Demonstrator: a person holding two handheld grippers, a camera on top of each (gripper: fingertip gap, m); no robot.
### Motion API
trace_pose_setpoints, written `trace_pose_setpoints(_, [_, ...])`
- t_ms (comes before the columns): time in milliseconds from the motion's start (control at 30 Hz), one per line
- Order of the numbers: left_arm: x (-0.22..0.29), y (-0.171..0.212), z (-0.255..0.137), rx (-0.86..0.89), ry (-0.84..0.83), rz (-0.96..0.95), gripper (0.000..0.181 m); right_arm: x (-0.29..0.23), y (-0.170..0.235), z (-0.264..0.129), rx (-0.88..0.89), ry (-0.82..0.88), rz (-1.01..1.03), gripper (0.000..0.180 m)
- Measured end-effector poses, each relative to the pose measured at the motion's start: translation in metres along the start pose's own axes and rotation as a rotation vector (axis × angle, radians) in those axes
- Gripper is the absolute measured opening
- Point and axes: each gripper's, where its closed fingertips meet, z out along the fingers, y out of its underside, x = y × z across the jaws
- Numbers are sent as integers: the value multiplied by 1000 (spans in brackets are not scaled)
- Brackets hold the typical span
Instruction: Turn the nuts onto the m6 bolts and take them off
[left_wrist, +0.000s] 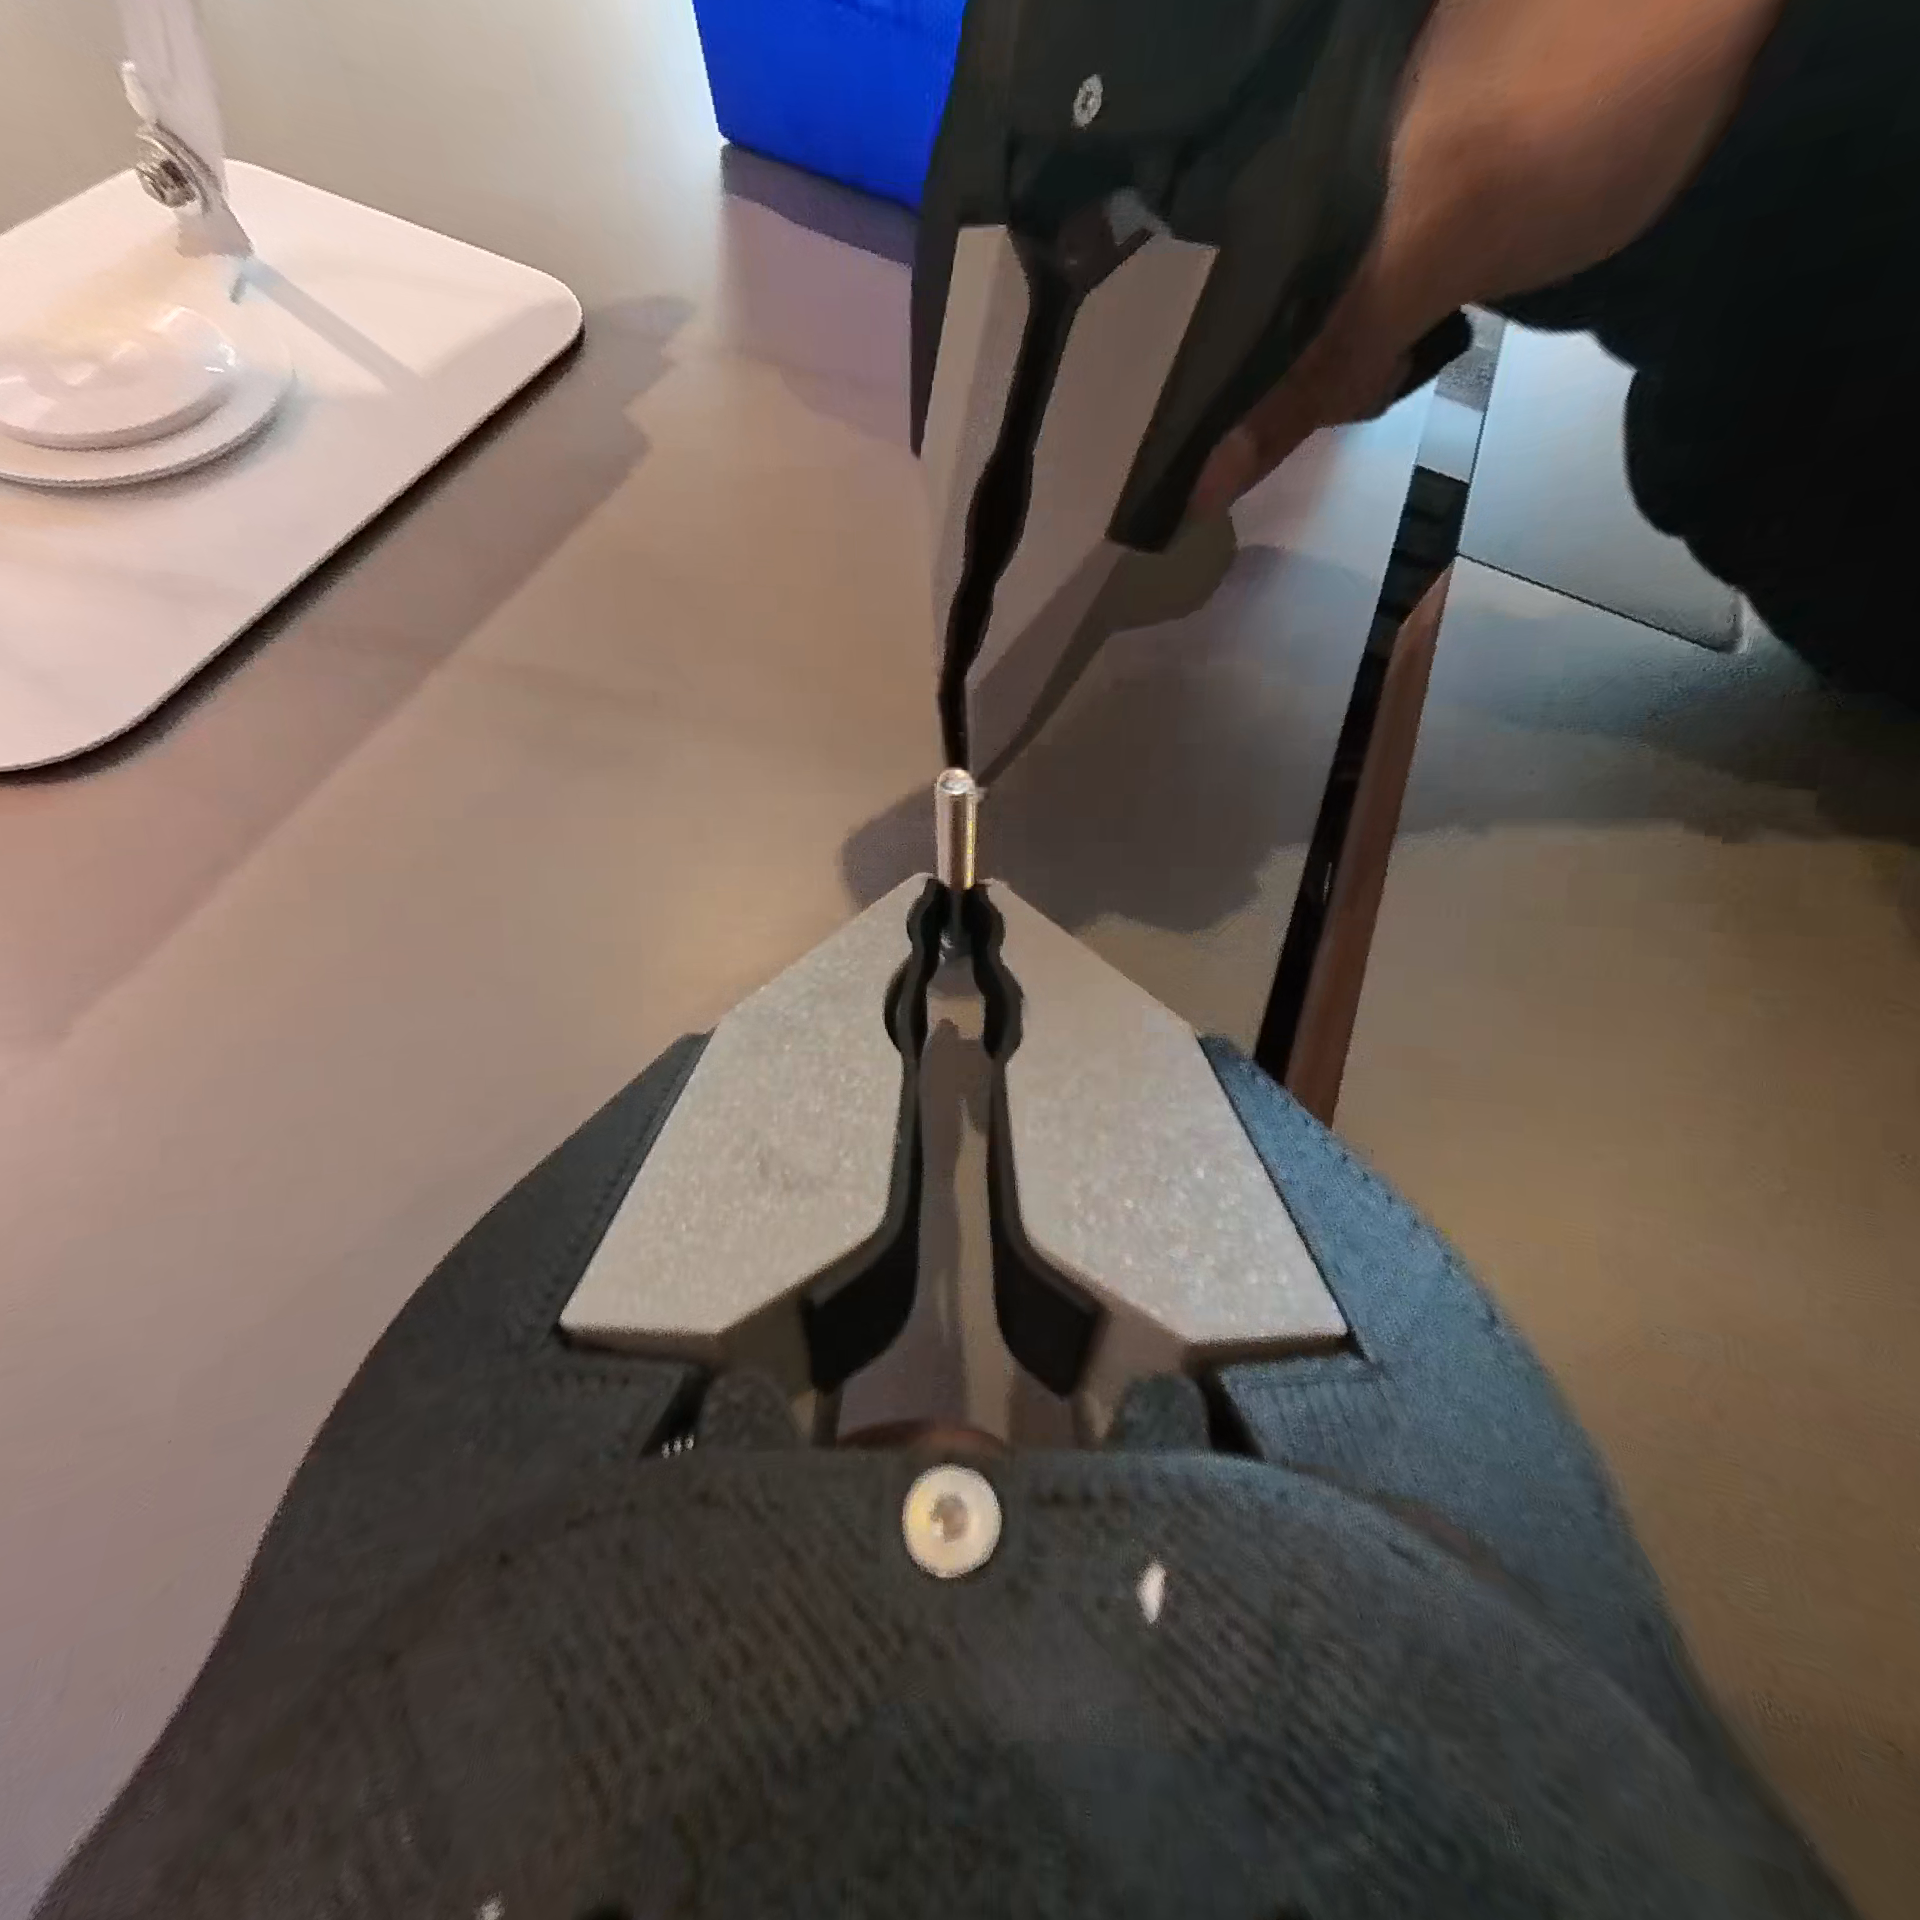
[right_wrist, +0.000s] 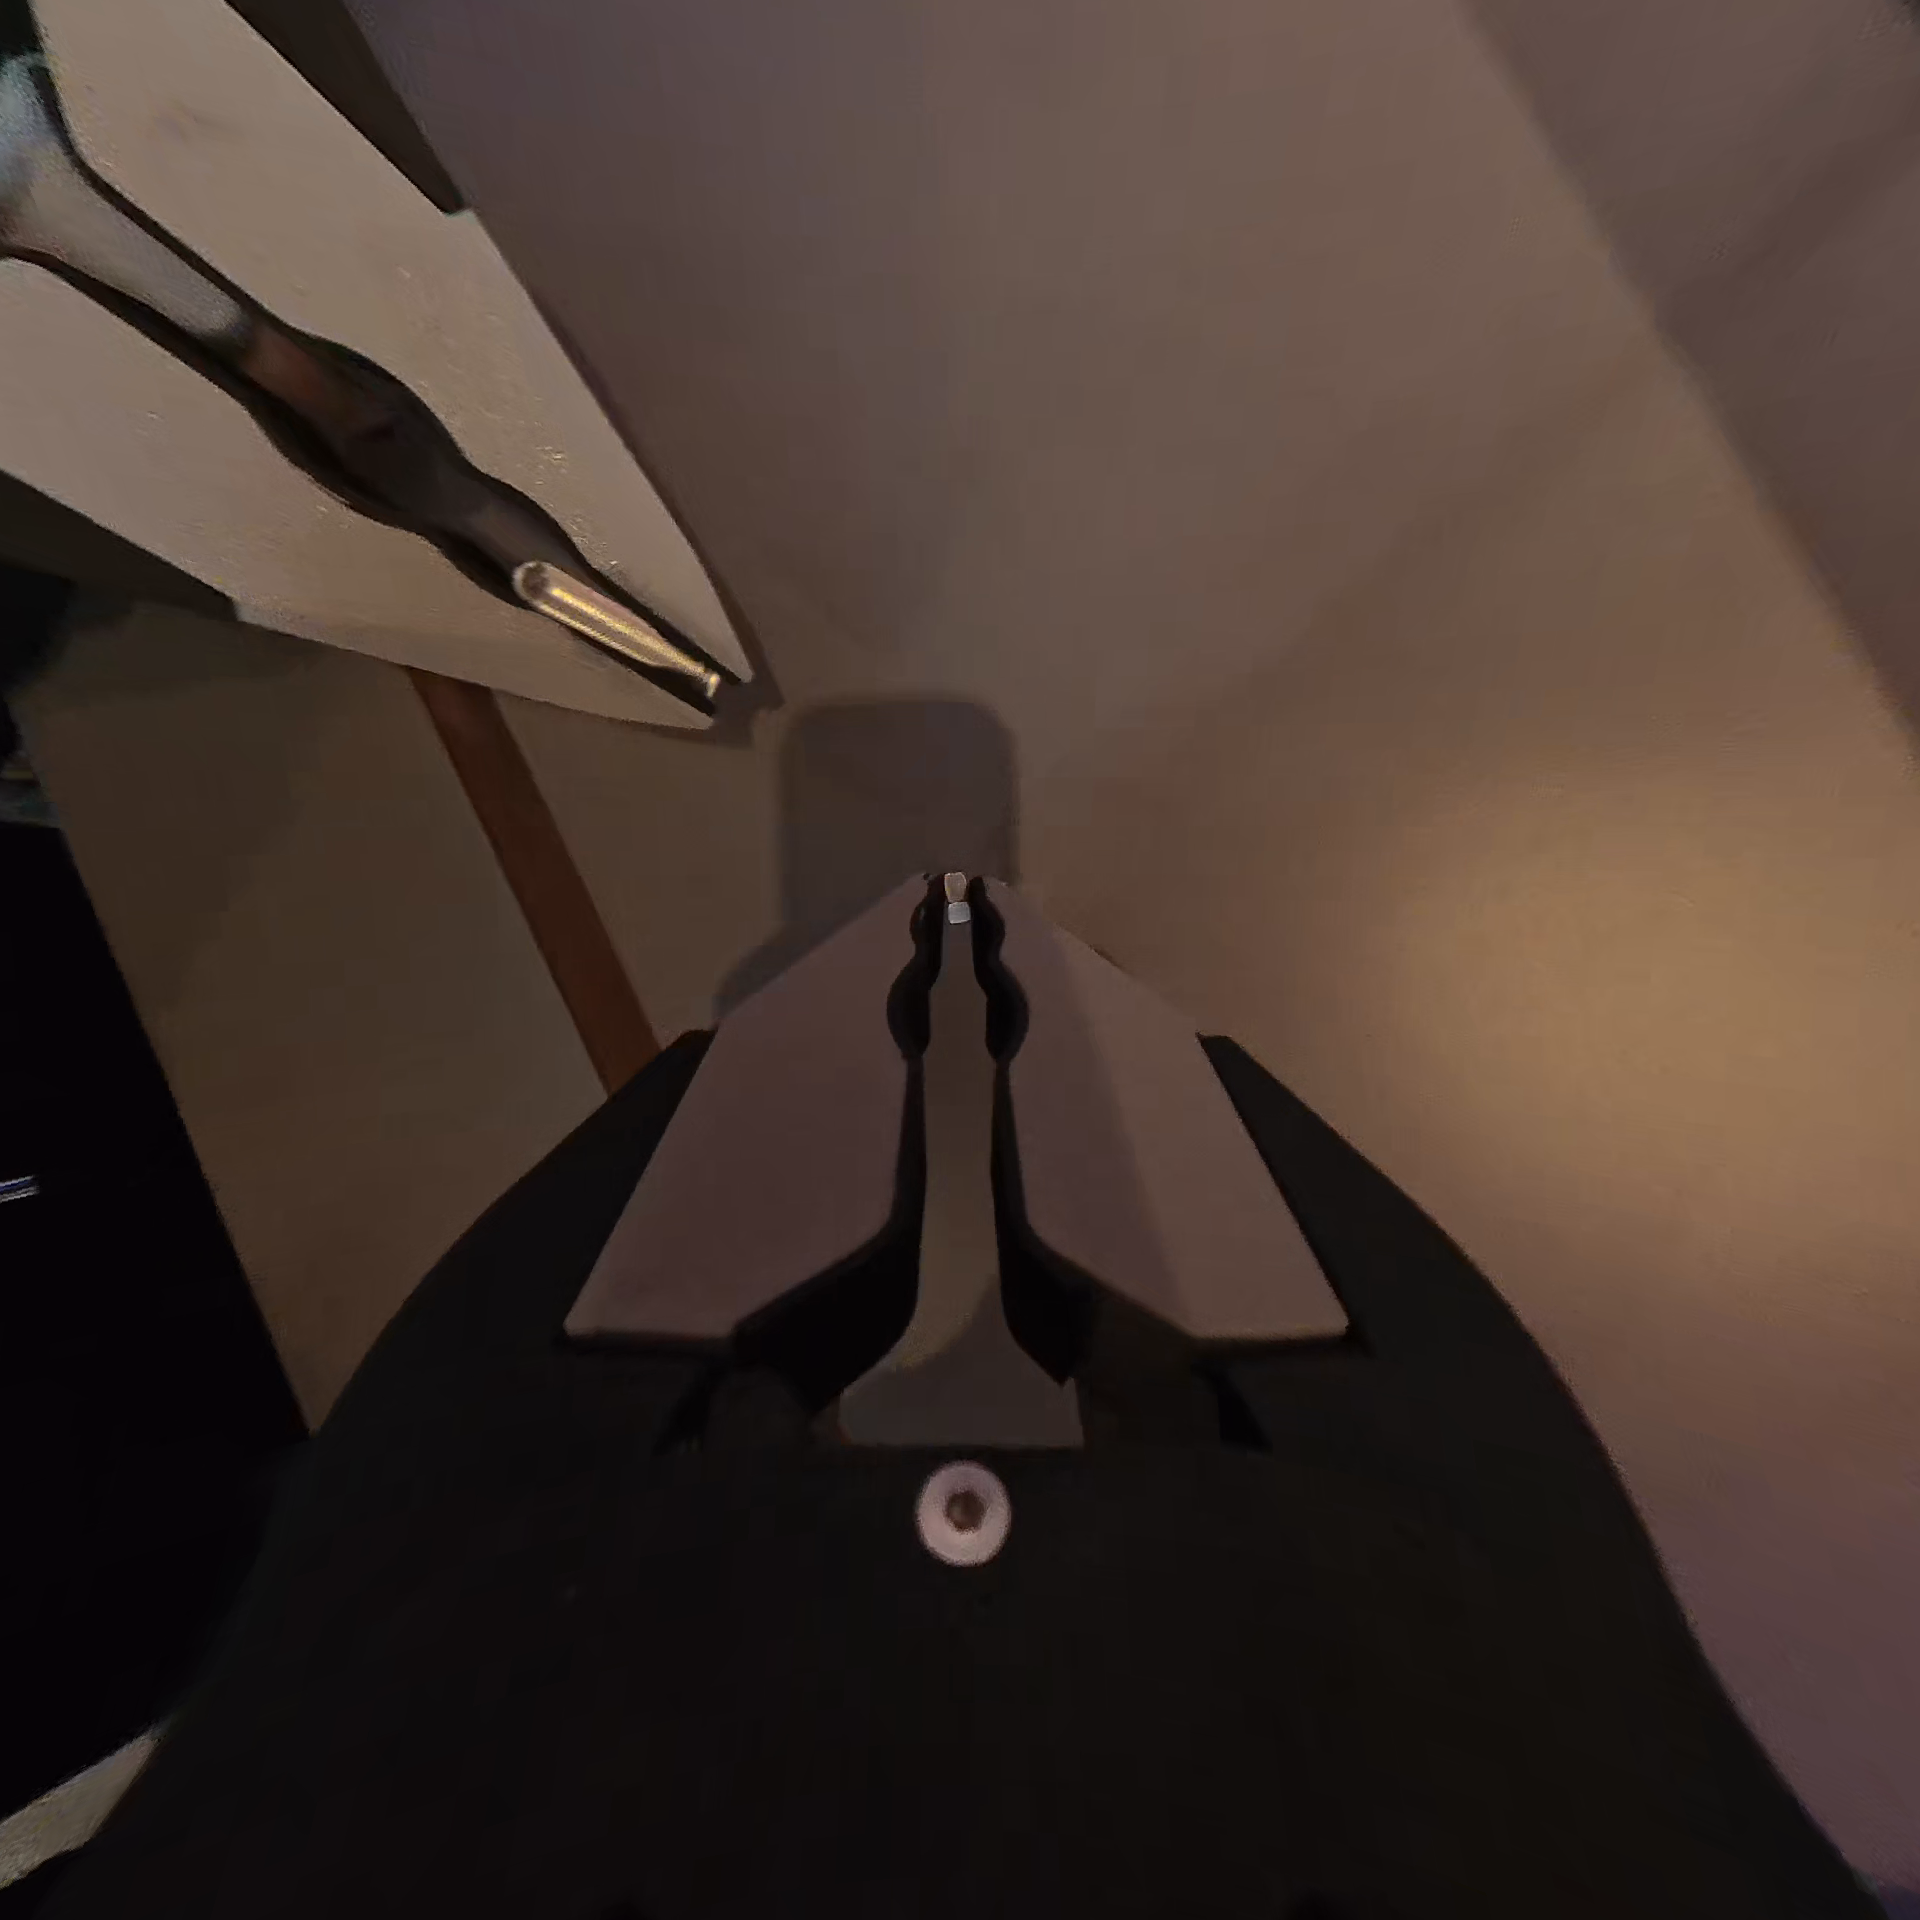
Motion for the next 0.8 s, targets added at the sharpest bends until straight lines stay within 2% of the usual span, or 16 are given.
trace_pose_setpoints(167, [-2, 6, 3, -23, 4, -21, 2, 8, -2, 2, 40, 28, -17, 3])
trace_pose_setpoints(367, [-1, 5, 3, -22, 4, -14, 2, 16, -3, 0, 71, 63, -40, 13])
trace_pose_setpoints(567, [-5, 2, 0, -2, -17, -18, 2, 13, -7, -12, 135, 114, -144, 13])
trace_pose_setpoints(800, [-6, 2, 0, 2, -19, -19, 2, 7, -2, 0, 121, 159, -289, 19])
